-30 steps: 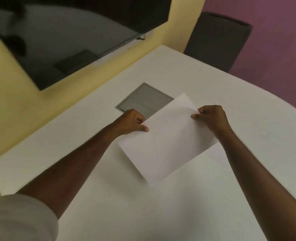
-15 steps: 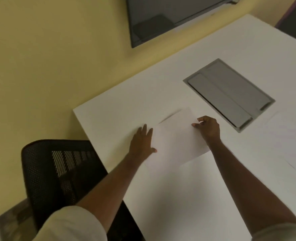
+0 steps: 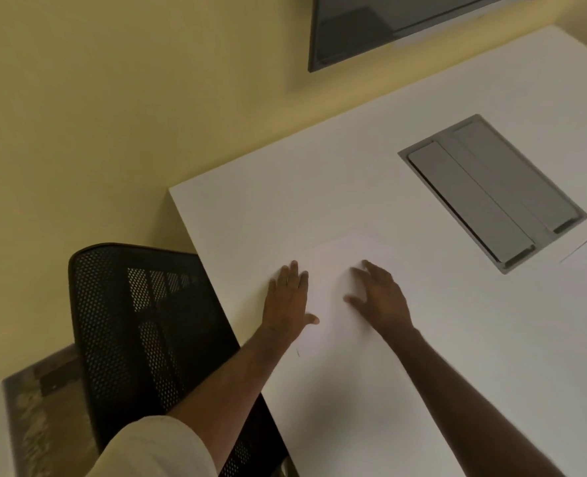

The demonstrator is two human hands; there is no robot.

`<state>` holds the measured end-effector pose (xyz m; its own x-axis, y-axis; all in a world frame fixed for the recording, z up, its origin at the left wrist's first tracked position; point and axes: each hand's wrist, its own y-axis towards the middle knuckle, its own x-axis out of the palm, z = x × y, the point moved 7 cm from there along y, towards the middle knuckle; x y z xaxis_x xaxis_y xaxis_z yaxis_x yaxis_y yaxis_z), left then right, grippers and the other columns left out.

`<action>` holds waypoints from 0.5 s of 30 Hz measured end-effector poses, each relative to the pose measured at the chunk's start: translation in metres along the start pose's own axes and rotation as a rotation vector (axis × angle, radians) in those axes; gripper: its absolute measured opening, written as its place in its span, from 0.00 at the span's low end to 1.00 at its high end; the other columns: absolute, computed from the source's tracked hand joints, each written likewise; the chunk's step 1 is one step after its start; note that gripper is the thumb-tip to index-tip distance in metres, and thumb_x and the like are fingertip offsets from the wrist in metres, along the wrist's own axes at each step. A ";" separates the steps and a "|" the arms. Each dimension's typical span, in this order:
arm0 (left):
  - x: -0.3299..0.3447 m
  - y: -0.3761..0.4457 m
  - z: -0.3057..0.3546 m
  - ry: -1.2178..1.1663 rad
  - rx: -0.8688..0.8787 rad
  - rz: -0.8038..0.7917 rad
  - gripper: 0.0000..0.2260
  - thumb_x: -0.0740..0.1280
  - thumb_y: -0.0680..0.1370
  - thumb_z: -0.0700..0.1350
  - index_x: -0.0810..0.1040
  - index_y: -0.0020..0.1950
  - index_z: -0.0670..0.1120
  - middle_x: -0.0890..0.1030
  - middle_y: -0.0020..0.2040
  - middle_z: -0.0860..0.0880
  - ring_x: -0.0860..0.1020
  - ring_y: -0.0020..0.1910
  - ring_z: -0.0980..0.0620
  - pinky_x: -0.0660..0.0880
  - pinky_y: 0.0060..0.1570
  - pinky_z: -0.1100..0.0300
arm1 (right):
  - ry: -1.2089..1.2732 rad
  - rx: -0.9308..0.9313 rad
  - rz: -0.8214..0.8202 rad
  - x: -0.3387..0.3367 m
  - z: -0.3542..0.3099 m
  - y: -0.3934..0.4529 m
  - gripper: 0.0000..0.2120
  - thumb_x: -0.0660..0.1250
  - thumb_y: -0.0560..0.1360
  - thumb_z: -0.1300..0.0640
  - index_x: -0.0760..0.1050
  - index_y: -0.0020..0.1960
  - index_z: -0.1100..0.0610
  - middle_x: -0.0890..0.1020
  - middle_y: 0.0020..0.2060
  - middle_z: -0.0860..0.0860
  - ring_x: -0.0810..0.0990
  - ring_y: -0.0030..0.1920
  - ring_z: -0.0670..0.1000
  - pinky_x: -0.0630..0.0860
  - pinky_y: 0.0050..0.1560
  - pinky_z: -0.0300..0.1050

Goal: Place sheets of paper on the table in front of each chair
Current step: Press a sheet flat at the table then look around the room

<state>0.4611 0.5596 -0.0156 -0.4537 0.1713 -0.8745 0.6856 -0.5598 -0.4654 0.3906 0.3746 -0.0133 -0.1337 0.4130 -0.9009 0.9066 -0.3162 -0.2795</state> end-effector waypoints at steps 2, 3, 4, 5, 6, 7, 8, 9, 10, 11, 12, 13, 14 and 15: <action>-0.001 0.000 0.000 0.006 0.005 0.001 0.47 0.68 0.76 0.63 0.46 0.82 0.44 0.41 0.83 0.40 0.44 0.82 0.40 0.50 0.80 0.43 | -0.005 -0.001 -0.010 0.004 0.002 -0.002 0.33 0.69 0.76 0.41 0.66 0.77 0.53 0.63 0.79 0.53 0.63 0.77 0.58 0.67 0.73 0.54; -0.001 0.001 0.000 0.010 0.007 0.001 0.47 0.68 0.76 0.63 0.46 0.82 0.44 0.41 0.83 0.40 0.44 0.82 0.41 0.50 0.80 0.44 | -0.007 -0.006 -0.005 0.004 0.002 -0.002 0.33 0.68 0.77 0.41 0.66 0.77 0.53 0.63 0.79 0.53 0.63 0.78 0.58 0.67 0.73 0.54; -0.001 0.001 0.000 0.013 0.007 0.001 0.47 0.68 0.76 0.63 0.45 0.82 0.44 0.41 0.83 0.40 0.44 0.82 0.41 0.50 0.80 0.44 | -0.009 -0.012 0.003 0.004 0.002 -0.002 0.33 0.69 0.77 0.41 0.66 0.77 0.53 0.63 0.79 0.53 0.63 0.78 0.58 0.67 0.73 0.54; -0.001 0.001 0.000 0.012 0.006 0.001 0.47 0.68 0.76 0.63 0.45 0.82 0.44 0.41 0.83 0.40 0.44 0.82 0.41 0.50 0.80 0.44 | -0.012 -0.018 0.009 0.003 0.002 -0.003 0.33 0.69 0.76 0.41 0.66 0.77 0.53 0.63 0.79 0.53 0.63 0.77 0.58 0.67 0.73 0.54; -0.001 0.001 0.001 0.010 0.002 0.001 0.47 0.68 0.76 0.63 0.45 0.82 0.44 0.41 0.83 0.40 0.44 0.82 0.41 0.50 0.80 0.44 | -0.014 -0.023 0.013 0.003 0.002 -0.003 0.33 0.68 0.76 0.41 0.66 0.77 0.53 0.63 0.79 0.53 0.63 0.77 0.58 0.67 0.73 0.54; -0.001 0.002 0.001 0.008 -0.001 0.001 0.47 0.68 0.76 0.63 0.45 0.82 0.44 0.41 0.83 0.41 0.44 0.82 0.41 0.50 0.80 0.44 | -0.014 -0.025 0.013 0.003 0.003 -0.003 0.33 0.68 0.77 0.40 0.66 0.77 0.53 0.63 0.79 0.53 0.63 0.77 0.58 0.66 0.73 0.53; -0.001 0.002 0.000 0.009 -0.005 0.001 0.47 0.68 0.76 0.63 0.45 0.82 0.44 0.41 0.83 0.41 0.44 0.82 0.41 0.50 0.80 0.44 | -0.015 -0.025 0.012 0.002 0.003 -0.003 0.34 0.68 0.77 0.40 0.65 0.77 0.53 0.63 0.79 0.53 0.63 0.78 0.57 0.66 0.74 0.53; -0.001 0.003 0.000 0.016 -0.008 0.002 0.47 0.68 0.76 0.64 0.45 0.82 0.45 0.41 0.83 0.41 0.43 0.82 0.41 0.49 0.80 0.43 | -0.016 -0.025 0.012 0.002 0.003 -0.002 0.33 0.67 0.77 0.40 0.65 0.77 0.53 0.63 0.79 0.52 0.63 0.78 0.57 0.66 0.74 0.53; 0.000 0.003 -0.001 0.034 -0.011 0.009 0.47 0.67 0.75 0.65 0.45 0.82 0.45 0.41 0.83 0.41 0.43 0.82 0.40 0.49 0.80 0.41 | -0.014 -0.026 0.013 0.002 0.002 -0.002 0.33 0.67 0.77 0.40 0.65 0.77 0.53 0.63 0.79 0.52 0.63 0.77 0.58 0.66 0.73 0.53; 0.000 0.003 -0.002 0.059 -0.012 0.025 0.47 0.66 0.75 0.67 0.46 0.82 0.46 0.41 0.83 0.41 0.43 0.82 0.40 0.48 0.79 0.40 | -0.006 -0.026 0.020 0.001 0.002 -0.002 0.33 0.67 0.77 0.40 0.66 0.77 0.53 0.63 0.79 0.52 0.64 0.77 0.58 0.66 0.73 0.53; -0.001 0.002 -0.003 0.079 -0.010 0.052 0.47 0.64 0.75 0.68 0.46 0.82 0.47 0.41 0.83 0.40 0.42 0.82 0.39 0.47 0.79 0.38 | 0.015 -0.023 0.034 -0.002 0.001 -0.002 0.32 0.67 0.77 0.39 0.67 0.76 0.53 0.65 0.78 0.52 0.65 0.77 0.57 0.66 0.73 0.53; -0.003 0.002 -0.004 0.084 -0.002 0.086 0.46 0.62 0.75 0.70 0.46 0.82 0.47 0.41 0.83 0.40 0.42 0.82 0.39 0.47 0.79 0.37 | 0.047 -0.020 0.062 -0.007 0.001 -0.003 0.31 0.67 0.77 0.39 0.68 0.76 0.53 0.67 0.78 0.53 0.67 0.76 0.57 0.67 0.73 0.53; -0.006 0.001 -0.004 0.072 0.014 0.127 0.46 0.59 0.75 0.71 0.46 0.83 0.47 0.41 0.83 0.39 0.42 0.82 0.39 0.46 0.79 0.37 | 0.077 -0.019 0.104 -0.013 0.000 -0.004 0.30 0.67 0.78 0.39 0.70 0.75 0.53 0.69 0.76 0.53 0.68 0.75 0.57 0.67 0.73 0.53; -0.011 0.000 -0.003 0.053 0.036 0.173 0.44 0.56 0.76 0.71 0.46 0.83 0.47 0.42 0.83 0.39 0.42 0.82 0.39 0.46 0.79 0.37 | 0.087 -0.025 0.149 -0.019 0.000 -0.006 0.29 0.66 0.78 0.40 0.70 0.74 0.53 0.70 0.76 0.54 0.70 0.74 0.57 0.67 0.73 0.53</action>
<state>0.4679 0.5602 -0.0064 -0.2997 0.1124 -0.9474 0.7296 -0.6128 -0.3035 0.3878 0.3685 0.0055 0.0375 0.4361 -0.8991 0.9235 -0.3589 -0.1356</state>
